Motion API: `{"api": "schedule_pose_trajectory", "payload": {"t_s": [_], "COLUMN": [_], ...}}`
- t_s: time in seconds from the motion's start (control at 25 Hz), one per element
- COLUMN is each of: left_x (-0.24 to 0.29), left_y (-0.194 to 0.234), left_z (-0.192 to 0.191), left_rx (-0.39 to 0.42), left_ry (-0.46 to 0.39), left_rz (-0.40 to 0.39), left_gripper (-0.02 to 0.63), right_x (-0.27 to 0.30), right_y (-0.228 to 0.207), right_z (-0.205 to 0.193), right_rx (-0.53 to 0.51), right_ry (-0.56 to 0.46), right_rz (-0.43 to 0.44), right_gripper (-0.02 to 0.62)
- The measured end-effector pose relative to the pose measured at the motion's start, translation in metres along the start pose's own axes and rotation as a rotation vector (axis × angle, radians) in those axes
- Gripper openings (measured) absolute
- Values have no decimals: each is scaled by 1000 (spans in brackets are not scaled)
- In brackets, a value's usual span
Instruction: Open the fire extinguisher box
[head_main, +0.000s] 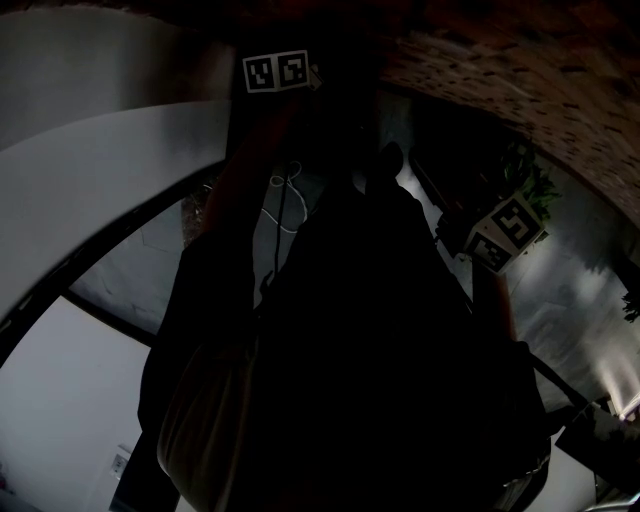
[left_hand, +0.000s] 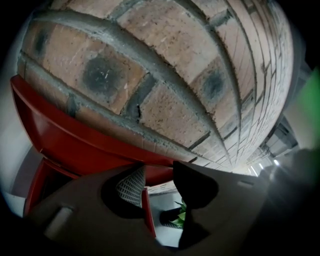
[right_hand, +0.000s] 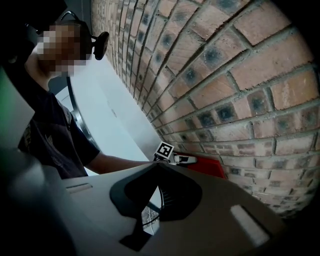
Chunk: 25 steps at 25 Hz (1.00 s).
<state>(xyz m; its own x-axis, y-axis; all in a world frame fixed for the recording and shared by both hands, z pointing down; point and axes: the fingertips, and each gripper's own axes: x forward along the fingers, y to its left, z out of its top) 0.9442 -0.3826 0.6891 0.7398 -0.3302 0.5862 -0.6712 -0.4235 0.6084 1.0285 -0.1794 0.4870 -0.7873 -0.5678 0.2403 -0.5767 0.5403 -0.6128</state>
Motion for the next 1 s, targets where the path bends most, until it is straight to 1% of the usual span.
{"api": "schedule_pose_trajectory", "payload": {"t_s": [0.16,0.28,0.32,0.36,0.44,0.48,0.52,0.6,0.68,0.88,1.0], "left_x": [5,4,5,7,8,7,4,-2,-5,-9,-5], "left_y": [-1,2,2,3,8,13,18,25,25,24,23], "left_z": [2,4,4,2,-2,-4,-3,0,1,-1,-2], "left_rx": [25,80,117,173,324,380,405,396,401,462,453], "left_ry": [-5,-9,-1,18,74,95,98,72,58,91,111], "left_rz": [-10,-4,8,30,108,148,180,216,225,246,249], "left_gripper": [178,178,178,178,141,138,137,135,135,135,135], "right_x": [-6,-8,-8,-9,-9,-9,-9,-8,-8,-1,2], "right_y": [-3,-3,-3,-3,-3,-2,-2,-1,0,0,2], "right_z": [0,-2,-2,-2,-3,-4,-4,-4,-3,-4,-4], "right_rx": [5,1,2,4,7,9,9,9,6,4,-2], "right_ry": [-9,-3,-4,-5,-5,-3,-1,4,14,22,26], "right_rz": [-11,-9,-9,-8,-4,-2,0,1,0,11,21], "right_gripper": [0,0,0,0,0,1,0,0,0,0,0]}}
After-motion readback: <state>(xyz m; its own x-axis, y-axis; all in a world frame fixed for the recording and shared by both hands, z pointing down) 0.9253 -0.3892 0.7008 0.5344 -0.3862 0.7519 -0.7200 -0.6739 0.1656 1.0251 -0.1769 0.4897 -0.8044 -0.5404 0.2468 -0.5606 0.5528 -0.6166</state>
